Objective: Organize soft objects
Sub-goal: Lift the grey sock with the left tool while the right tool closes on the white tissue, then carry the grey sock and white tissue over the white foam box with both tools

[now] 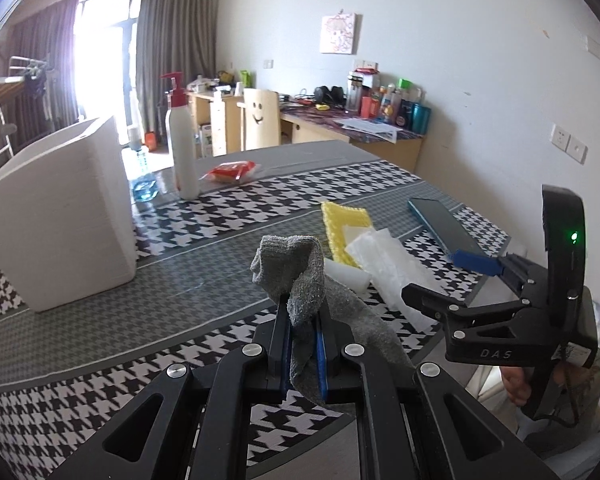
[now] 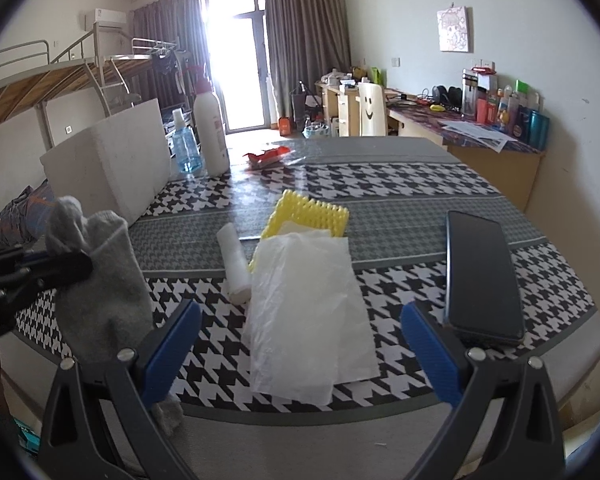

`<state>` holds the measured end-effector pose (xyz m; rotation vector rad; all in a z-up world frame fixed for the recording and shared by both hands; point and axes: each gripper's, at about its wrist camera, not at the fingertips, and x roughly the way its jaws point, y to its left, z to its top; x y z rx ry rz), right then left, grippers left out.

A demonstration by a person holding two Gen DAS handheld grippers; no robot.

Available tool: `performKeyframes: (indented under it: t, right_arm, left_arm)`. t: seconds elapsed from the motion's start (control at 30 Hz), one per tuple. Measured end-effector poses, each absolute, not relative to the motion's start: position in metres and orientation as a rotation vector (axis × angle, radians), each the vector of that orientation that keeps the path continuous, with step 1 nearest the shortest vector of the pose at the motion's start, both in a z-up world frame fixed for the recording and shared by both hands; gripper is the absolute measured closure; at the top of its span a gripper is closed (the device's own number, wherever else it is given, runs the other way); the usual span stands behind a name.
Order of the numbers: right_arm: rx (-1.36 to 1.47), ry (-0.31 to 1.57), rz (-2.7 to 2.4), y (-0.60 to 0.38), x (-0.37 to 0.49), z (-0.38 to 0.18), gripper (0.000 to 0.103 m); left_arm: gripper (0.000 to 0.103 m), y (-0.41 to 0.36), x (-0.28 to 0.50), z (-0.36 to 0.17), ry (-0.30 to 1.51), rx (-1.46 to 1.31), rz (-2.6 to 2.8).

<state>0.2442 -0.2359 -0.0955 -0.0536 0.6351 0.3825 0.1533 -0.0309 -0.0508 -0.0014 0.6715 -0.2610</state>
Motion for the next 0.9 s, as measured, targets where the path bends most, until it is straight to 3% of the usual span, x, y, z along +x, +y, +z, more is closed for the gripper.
performKeyframes:
  t: [0.13, 0.33, 0.47, 0.63, 0.7, 0.8, 0.9]
  right_arm:
    - [-0.059, 0.665, 0.385, -0.233, 0.249, -0.103, 0.011]
    - [-0.052, 0.723, 0.383, -0.235, 0.255, -0.114, 0.030]
    - [-0.042, 0.760, 0.388, -0.237, 0.257, -0.119, 0.053]
    - [-0.038, 0.778, 0.381, -0.237, 0.257, -0.120, 0.070]
    - [-0.038, 0.779, 0.388, -0.237, 0.258, -0.119, 0.083]
    - [-0.041, 0.785, 0.385, -0.237, 0.259, -0.119, 0.092]
    - [-0.016, 0.767, 0.397, -0.241, 0.256, -0.110, 0.093]
  left_arm:
    - [0.093, -0.027, 0.152, -0.052, 0.672, -0.009, -0.253]
    - [0.093, -0.023, 0.152, -0.055, 0.678, -0.031, -0.245]
    - [0.093, -0.020, 0.153, -0.055, 0.681, -0.038, -0.245]
    - [0.093, -0.017, 0.151, -0.058, 0.684, -0.041, -0.248]
    - [0.093, -0.015, 0.150, -0.058, 0.683, -0.044, -0.246]
    - [0.093, -0.013, 0.148, -0.057, 0.676, -0.046, -0.244]
    - [0.093, -0.010, 0.145, -0.054, 0.667, -0.048, -0.241]
